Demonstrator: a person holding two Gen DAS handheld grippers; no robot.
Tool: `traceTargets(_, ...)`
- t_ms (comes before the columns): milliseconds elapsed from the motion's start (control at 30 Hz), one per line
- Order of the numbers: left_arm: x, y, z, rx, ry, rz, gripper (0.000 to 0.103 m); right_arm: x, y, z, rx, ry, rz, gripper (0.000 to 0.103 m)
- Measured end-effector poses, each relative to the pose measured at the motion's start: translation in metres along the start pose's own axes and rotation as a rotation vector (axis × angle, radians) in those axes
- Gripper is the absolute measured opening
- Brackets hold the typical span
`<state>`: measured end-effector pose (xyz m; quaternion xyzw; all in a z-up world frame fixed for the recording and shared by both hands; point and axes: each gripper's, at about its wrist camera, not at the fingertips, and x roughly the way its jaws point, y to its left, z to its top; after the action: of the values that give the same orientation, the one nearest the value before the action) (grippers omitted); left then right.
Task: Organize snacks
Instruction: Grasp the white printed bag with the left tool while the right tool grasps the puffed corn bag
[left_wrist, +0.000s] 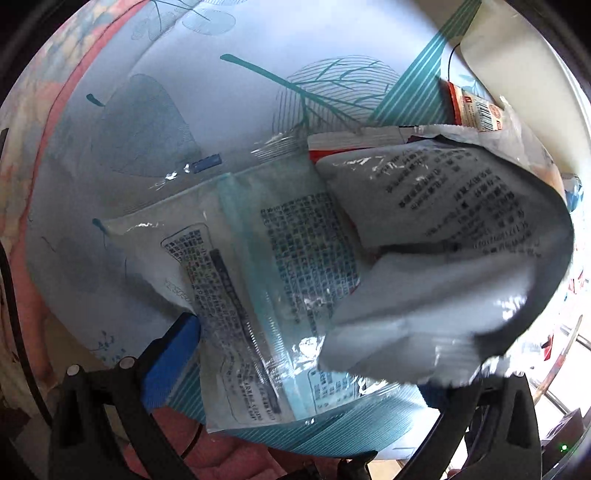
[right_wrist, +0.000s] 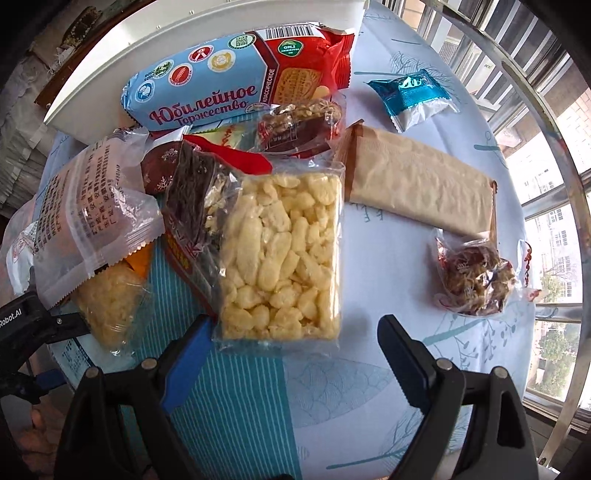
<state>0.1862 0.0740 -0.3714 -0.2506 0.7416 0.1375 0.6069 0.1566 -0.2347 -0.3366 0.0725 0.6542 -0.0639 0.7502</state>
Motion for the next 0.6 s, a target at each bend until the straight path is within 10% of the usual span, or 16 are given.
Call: traceTargets(600,0.001,-0.013,-0.038,0.0,-0.046,0.057,0.1,0.012,0.023,-0.005,-0.111,-0.014,-0.035,0.065)
